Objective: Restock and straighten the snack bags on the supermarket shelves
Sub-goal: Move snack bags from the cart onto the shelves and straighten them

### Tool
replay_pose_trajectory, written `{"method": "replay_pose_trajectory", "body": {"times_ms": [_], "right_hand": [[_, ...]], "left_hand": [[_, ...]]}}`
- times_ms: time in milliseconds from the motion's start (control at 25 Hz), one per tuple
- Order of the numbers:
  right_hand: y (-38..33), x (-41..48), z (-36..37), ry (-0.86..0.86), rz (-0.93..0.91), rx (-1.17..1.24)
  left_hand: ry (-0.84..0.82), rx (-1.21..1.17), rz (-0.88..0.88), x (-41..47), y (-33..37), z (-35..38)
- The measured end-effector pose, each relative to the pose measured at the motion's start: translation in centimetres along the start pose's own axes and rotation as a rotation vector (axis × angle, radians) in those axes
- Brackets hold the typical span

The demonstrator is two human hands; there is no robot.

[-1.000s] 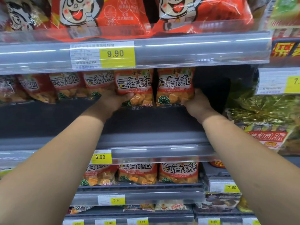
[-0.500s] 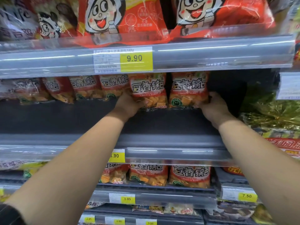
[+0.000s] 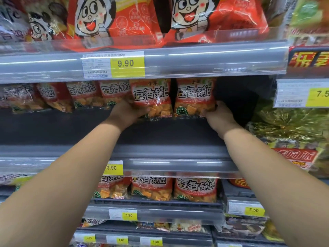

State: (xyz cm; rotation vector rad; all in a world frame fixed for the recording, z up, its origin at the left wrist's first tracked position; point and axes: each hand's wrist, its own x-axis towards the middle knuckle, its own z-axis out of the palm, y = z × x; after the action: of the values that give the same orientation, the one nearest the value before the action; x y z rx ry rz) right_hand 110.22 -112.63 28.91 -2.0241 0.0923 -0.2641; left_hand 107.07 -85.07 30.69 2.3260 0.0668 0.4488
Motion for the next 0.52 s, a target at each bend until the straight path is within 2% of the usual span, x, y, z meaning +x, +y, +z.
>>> {"method": "replay_pose_trajectory", "body": {"times_ms": [120,280,400,520], "right_hand": [[-0.7,-0.7,-0.8,-0.028,-0.029,-0.021],[-2.0,-2.9,-2.1,-0.002,-0.13,-0.288],[-2.6,-6.8,-3.1,-0.105,-0.323,-0.558],[-2.4,-10.1,-3.3,-0.093,-0.525,-0.737]], "left_hand": [[0.029,0.111,-0.001,-2.0,2.1,-1.0],[0.13,0.348,-0.028,-5.8,5.4,-1.5],[0.22,0.463,0.07,-9.7,6.3,-1.1],[0.224,0.644,0.097,-12.7,6.4,-0.5]]}}
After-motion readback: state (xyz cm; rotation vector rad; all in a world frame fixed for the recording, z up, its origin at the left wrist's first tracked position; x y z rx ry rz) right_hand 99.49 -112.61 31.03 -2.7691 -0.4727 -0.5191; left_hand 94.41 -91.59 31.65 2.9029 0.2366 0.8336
